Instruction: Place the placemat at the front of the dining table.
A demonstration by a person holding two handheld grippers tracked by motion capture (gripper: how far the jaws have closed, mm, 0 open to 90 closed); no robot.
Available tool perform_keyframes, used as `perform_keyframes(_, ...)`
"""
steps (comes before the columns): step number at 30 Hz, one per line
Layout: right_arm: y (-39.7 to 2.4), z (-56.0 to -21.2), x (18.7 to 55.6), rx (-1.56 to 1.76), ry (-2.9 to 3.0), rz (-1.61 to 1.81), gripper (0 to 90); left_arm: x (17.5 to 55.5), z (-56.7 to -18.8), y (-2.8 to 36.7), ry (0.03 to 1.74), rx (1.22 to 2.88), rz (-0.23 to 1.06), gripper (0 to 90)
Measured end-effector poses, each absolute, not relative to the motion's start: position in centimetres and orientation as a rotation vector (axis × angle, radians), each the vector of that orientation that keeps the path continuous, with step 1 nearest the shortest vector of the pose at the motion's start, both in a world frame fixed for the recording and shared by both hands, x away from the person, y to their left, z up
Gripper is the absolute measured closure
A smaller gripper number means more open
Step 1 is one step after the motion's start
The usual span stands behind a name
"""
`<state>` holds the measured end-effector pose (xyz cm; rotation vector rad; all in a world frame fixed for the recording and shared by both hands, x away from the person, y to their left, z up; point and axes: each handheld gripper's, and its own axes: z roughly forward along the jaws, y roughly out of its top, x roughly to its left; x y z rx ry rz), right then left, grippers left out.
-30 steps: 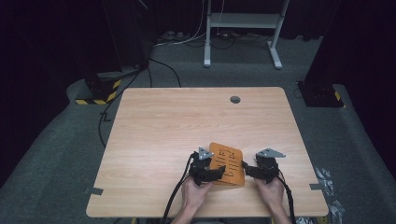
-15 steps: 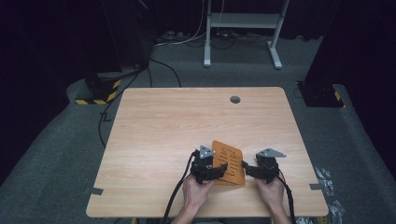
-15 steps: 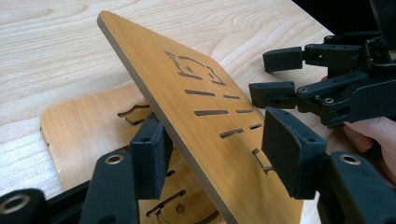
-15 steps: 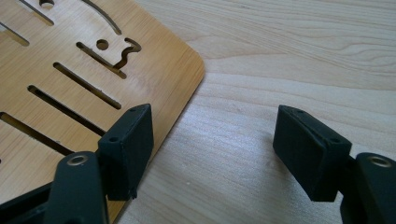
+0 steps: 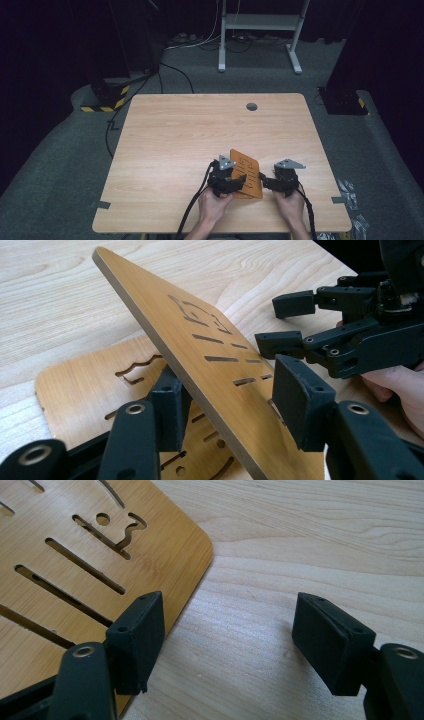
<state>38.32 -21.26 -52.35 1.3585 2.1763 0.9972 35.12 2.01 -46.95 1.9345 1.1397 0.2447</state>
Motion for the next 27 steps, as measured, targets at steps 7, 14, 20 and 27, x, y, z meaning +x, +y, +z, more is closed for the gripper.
perform_keyframes(7,-21.19,-52.24,38.26,1.349,2.195,0.97,29.5,35.17,-46.68,1.06,1.124,1.956,0.243,59.0)
perform_keyframes(14,-21.15,-52.25,38.26,1.347,2.187,0.957,29.9,35.28,-46.57,0.94,1.128,1.935,0.228,61.7)
perform_keyframes(20,-21.12,-52.25,38.25,1.35,2.185,0.953,29.7,35.31,-46.59,0.99,1.142,1.902,0.195,62.2)
perform_keyframes(27,-20.8,-52.36,38.24,1.344,2.16,0.918,28.7,35.14,-46.67,1.07,1.156,1.888,0.193,63.2)
